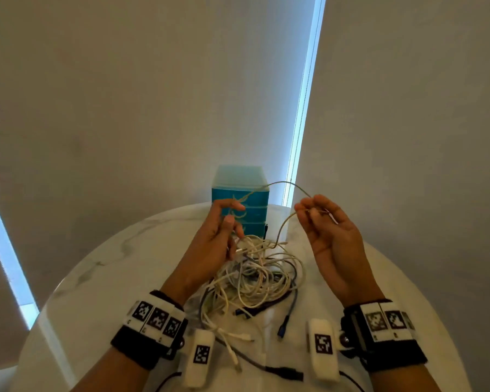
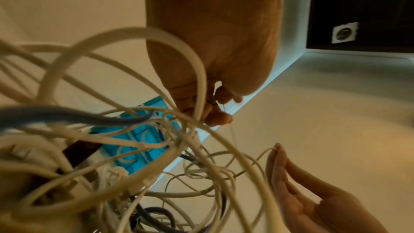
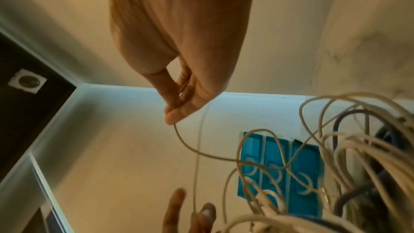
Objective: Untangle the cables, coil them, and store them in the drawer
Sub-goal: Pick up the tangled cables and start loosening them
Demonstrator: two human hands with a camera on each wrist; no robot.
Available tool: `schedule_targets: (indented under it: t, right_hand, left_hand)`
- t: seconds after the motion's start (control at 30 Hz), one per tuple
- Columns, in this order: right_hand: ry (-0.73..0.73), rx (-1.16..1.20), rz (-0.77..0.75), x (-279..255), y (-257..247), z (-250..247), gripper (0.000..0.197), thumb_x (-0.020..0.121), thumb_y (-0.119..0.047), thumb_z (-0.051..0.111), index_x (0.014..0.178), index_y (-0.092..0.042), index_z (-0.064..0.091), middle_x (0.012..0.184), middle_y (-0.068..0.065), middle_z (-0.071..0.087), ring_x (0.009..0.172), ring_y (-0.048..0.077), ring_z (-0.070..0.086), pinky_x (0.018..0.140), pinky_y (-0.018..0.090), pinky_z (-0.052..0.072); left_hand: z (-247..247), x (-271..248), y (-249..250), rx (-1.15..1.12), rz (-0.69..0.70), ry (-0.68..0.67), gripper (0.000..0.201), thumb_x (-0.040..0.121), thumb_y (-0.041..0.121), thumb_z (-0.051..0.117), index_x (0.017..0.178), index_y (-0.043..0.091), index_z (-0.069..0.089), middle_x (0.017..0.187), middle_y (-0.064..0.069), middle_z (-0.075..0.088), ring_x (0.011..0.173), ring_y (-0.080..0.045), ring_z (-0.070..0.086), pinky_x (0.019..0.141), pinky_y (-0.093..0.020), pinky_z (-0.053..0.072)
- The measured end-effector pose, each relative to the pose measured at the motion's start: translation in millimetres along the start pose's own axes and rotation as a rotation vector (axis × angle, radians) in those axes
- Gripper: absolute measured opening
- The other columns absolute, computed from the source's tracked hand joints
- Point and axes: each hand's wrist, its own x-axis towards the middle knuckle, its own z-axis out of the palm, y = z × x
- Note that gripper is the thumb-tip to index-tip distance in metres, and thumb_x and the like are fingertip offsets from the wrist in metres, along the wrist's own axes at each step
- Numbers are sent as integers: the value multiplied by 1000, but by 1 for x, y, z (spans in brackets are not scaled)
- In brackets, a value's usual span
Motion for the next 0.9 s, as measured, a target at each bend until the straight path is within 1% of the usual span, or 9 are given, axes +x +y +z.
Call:
schedule_targets:
  t: [0.07, 0.13, 0.17, 0.23, 0.33, 0.5, 0.63, 0.83, 0.9]
  right_hand:
    - [51, 54, -15, 0, 3, 0, 25, 105, 6, 51, 122, -3, 67, 117, 16, 76, 116, 29, 75, 96, 30, 61]
    - [48, 49, -4, -2, 6, 4, 22, 103, 6, 54, 117, -4, 68, 115, 15, 77, 114, 28, 76, 93, 28, 62]
    - [33, 29, -2, -3, 8, 8, 19, 101, 5, 57, 113, -5, 68, 115, 16, 77, 113, 28, 76, 91, 28, 62]
    - [-12, -9, -13, -7, 11, 14, 13, 98, 3, 59, 104, -5, 67, 120, 19, 76, 115, 31, 75, 92, 29, 62]
    - [-80, -30, -18, -11, 15, 20, 14, 103, 4, 54, 96, -5, 61, 131, 24, 71, 125, 36, 71, 101, 35, 61]
    - [-149, -62, 43, -13, 16, 24, 10, 100, 2, 57, 91, -3, 55, 135, 23, 71, 129, 35, 69, 109, 41, 55]
    - [-130, -296, 174, -12, 24, 17, 18, 99, 12, 56, 88, 0, 64, 120, 23, 77, 116, 39, 74, 93, 33, 63]
    - [-71, -653, 221, -12, 46, 12, 17, 97, 11, 65, 113, 4, 69, 101, 17, 81, 94, 36, 80, 85, 41, 67]
    - [-45, -710, 176, -13, 46, 14, 19, 95, -1, 77, 113, -3, 71, 100, 15, 79, 86, 32, 81, 77, 37, 67]
  left_hand:
    - [4, -3, 1, 177, 56, -79, 42, 115, 9, 38, 116, 34, 73, 104, -2, 60, 76, -10, 56, 73, -20, 46]
    - [7, -4, 3, 228, 35, -119, 34, 112, 15, 49, 116, 37, 74, 113, 8, 57, 97, -3, 61, 90, -19, 49]
    - [8, -5, 6, 224, 11, -157, 25, 111, 23, 55, 118, 39, 73, 114, 12, 55, 101, -2, 61, 91, -17, 50]
    - [12, -8, 11, 282, -11, -226, 17, 104, 41, 67, 119, 43, 72, 110, 18, 53, 94, -1, 61, 82, -12, 50]
    - [17, -10, 12, 381, 41, -201, 27, 89, 63, 76, 109, 45, 76, 103, 19, 57, 83, -5, 60, 72, -15, 50]
    - [14, -7, 8, 326, 128, 4, 11, 93, 47, 80, 94, 36, 82, 93, 13, 68, 76, -11, 61, 69, -19, 48]
    - [5, -3, 6, 234, 90, 193, 13, 96, 45, 78, 95, 33, 84, 90, 9, 72, 75, -8, 61, 69, -18, 47]
    - [7, -3, 8, 60, 16, 175, 17, 95, 46, 79, 100, 32, 86, 96, 4, 77, 90, -19, 72, 83, -39, 58]
    - [10, -4, 11, 29, 19, 147, 14, 95, 43, 79, 100, 32, 86, 96, 3, 76, 89, -16, 72, 82, -36, 58]
